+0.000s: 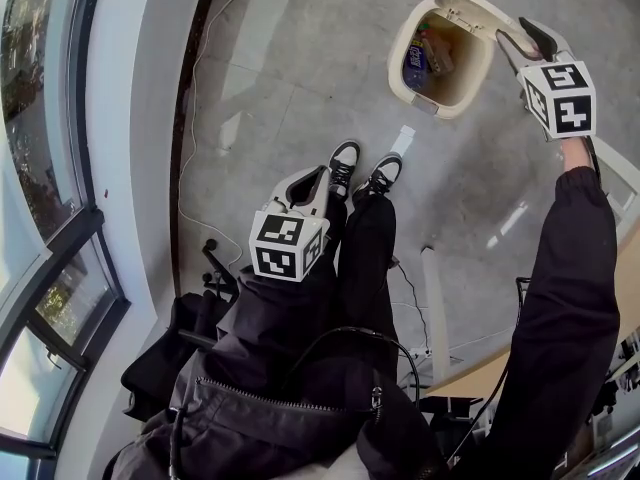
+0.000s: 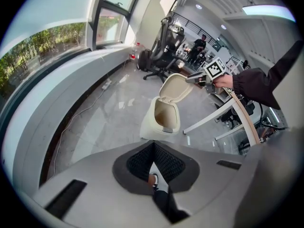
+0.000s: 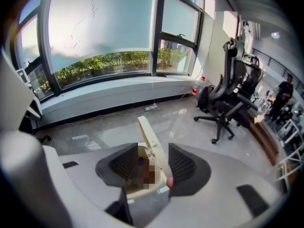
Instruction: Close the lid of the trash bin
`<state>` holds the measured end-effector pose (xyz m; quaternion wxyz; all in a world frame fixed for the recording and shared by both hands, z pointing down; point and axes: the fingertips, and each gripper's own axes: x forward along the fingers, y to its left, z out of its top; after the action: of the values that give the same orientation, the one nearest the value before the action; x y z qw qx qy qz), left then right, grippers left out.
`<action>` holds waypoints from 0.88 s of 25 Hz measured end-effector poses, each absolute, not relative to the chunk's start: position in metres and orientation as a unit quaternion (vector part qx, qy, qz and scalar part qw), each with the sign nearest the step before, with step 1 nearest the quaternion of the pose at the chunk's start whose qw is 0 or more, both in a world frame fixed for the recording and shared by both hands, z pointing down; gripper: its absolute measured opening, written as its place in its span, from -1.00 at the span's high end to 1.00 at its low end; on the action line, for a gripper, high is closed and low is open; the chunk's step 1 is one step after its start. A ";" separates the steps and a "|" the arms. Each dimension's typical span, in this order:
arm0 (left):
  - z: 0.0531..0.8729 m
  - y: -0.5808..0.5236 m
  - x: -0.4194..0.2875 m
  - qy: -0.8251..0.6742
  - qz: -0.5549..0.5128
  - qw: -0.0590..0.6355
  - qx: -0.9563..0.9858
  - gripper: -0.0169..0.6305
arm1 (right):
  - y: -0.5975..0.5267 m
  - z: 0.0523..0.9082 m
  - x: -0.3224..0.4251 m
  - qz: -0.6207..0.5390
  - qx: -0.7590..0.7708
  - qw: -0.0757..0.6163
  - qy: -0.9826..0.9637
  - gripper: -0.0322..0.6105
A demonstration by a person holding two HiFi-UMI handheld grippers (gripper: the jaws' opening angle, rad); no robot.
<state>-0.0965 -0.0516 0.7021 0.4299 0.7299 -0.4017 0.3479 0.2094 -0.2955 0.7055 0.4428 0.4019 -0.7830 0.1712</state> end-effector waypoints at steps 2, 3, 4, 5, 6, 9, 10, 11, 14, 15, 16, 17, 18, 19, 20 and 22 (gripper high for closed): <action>0.703 -0.049 -0.095 -0.400 0.349 0.431 0.730 0.96 | -0.277 0.708 0.200 0.180 0.385 0.442 -0.790 0.31; 0.703 -0.048 -0.095 -0.399 0.349 0.431 0.730 0.96 | -0.268 0.709 0.195 0.181 0.377 0.443 -0.793 0.31; 0.703 -0.047 -0.095 -0.399 0.350 0.431 0.730 0.96 | -0.259 0.711 0.190 0.184 0.369 0.443 -0.796 0.30; 0.703 -0.046 -0.095 -0.398 0.351 0.430 0.730 0.96 | -0.250 0.713 0.185 0.189 0.363 0.442 -0.798 0.30; 0.704 -0.045 -0.095 -0.397 0.351 0.430 0.731 0.96 | -0.242 0.716 0.182 0.193 0.358 0.441 -0.800 0.30; 0.706 -0.042 -0.095 -0.395 0.354 0.428 0.731 0.96 | -0.222 0.726 0.173 0.204 0.348 0.439 -0.803 0.30; 0.706 -0.041 -0.095 -0.395 0.356 0.428 0.731 0.96 | -0.216 0.729 0.170 0.208 0.345 0.439 -0.803 0.30; 0.706 -0.039 -0.096 -0.395 0.356 0.427 0.731 0.96 | -0.211 0.732 0.167 0.211 0.341 0.440 -0.804 0.30; 0.706 -0.035 -0.096 -0.393 0.358 0.427 0.731 0.96 | -0.199 0.739 0.160 0.219 0.333 0.441 -0.804 0.30; 0.706 -0.033 -0.096 -0.393 0.359 0.426 0.731 0.96 | -0.195 0.742 0.159 0.222 0.332 0.441 -0.804 0.30; 0.706 -0.032 -0.095 -0.392 0.359 0.427 0.732 0.96 | -0.192 0.745 0.157 0.224 0.329 0.441 -0.804 0.30; 0.707 -0.031 -0.095 -0.392 0.359 0.427 0.731 0.96 | -0.189 0.748 0.155 0.225 0.326 0.443 -0.804 0.30; 0.707 -0.029 -0.095 -0.392 0.359 0.427 0.731 0.96 | -0.185 0.752 0.154 0.227 0.322 0.445 -0.804 0.30; 0.708 -0.028 -0.095 -0.392 0.360 0.428 0.731 0.96 | -0.181 0.755 0.152 0.228 0.318 0.447 -0.804 0.30; 0.709 -0.027 -0.095 -0.392 0.360 0.429 0.730 0.96 | -0.178 0.758 0.150 0.229 0.315 0.450 -0.804 0.30; 0.710 -0.024 -0.096 -0.391 0.361 0.430 0.730 0.96 | -0.172 0.764 0.147 0.230 0.309 0.453 -0.803 0.30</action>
<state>-0.0958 -0.0243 0.7099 0.4295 0.7299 -0.3908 0.3605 0.1470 -0.1724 0.7642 0.4533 0.3095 -0.8035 0.2305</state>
